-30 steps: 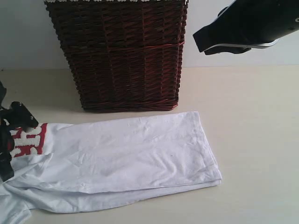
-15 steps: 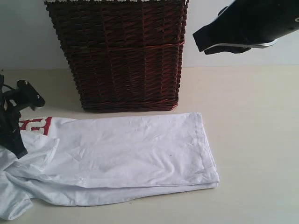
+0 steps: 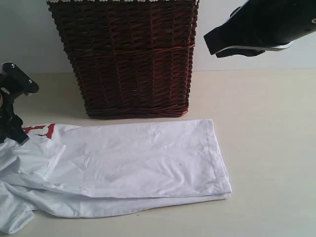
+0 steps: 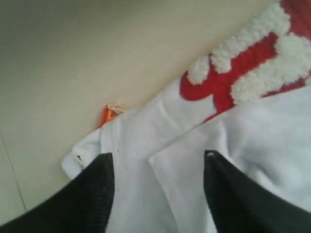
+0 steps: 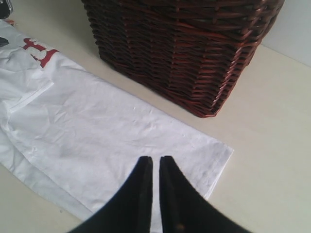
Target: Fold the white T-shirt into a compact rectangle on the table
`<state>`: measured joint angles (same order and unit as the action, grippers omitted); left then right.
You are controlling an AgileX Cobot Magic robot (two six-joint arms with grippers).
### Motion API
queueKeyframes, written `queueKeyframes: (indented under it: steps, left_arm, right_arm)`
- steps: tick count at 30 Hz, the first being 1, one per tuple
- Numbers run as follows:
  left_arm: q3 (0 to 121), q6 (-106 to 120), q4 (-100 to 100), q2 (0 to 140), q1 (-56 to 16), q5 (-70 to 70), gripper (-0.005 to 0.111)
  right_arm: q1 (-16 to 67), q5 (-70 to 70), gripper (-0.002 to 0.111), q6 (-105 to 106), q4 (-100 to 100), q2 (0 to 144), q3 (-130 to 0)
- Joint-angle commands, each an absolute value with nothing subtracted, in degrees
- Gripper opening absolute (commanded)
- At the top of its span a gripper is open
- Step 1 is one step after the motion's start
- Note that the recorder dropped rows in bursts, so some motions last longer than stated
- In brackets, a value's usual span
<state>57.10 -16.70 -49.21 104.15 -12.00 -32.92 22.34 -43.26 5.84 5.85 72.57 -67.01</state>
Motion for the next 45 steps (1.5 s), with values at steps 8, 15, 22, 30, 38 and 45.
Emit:
queueKeyframes:
  steps: [8, 15, 22, 30, 38, 45]
  left_arm:
    - [57.5, -1.6, -18.0, 93.2, -11.9, -36.0, 0.055]
    - [51.3, 16.8, -1.3, 86.0, -17.1, -49.2, 0.055]
    - [42.1, 6.6, -11.6, 85.9, -27.1, -53.4, 0.055]
    - [35.3, 2.0, -15.0, 88.8, -30.3, -40.6, 0.056]
    - [35.5, -12.1, -29.8, 94.6, -30.3, -39.3, 0.065]
    - [35.5, -10.7, -27.3, 96.6, -30.3, -40.5, 0.032]
  right_arm:
    - [22.0, -42.8, 0.008, 5.9, 6.0, 72.1, -67.4]
    - [22.0, -42.8, 0.008, 5.9, 6.0, 72.1, -67.4]
    - [22.0, -43.2, 0.008, 6.3, 6.0, 72.1, -67.4]
    - [22.0, -43.2, 0.008, 6.3, 6.0, 72.1, -67.4]
    - [22.0, -43.2, 0.008, 6.3, 6.0, 72.1, -67.4]
    - [22.0, -43.2, 0.008, 6.3, 6.0, 72.1, -67.4]
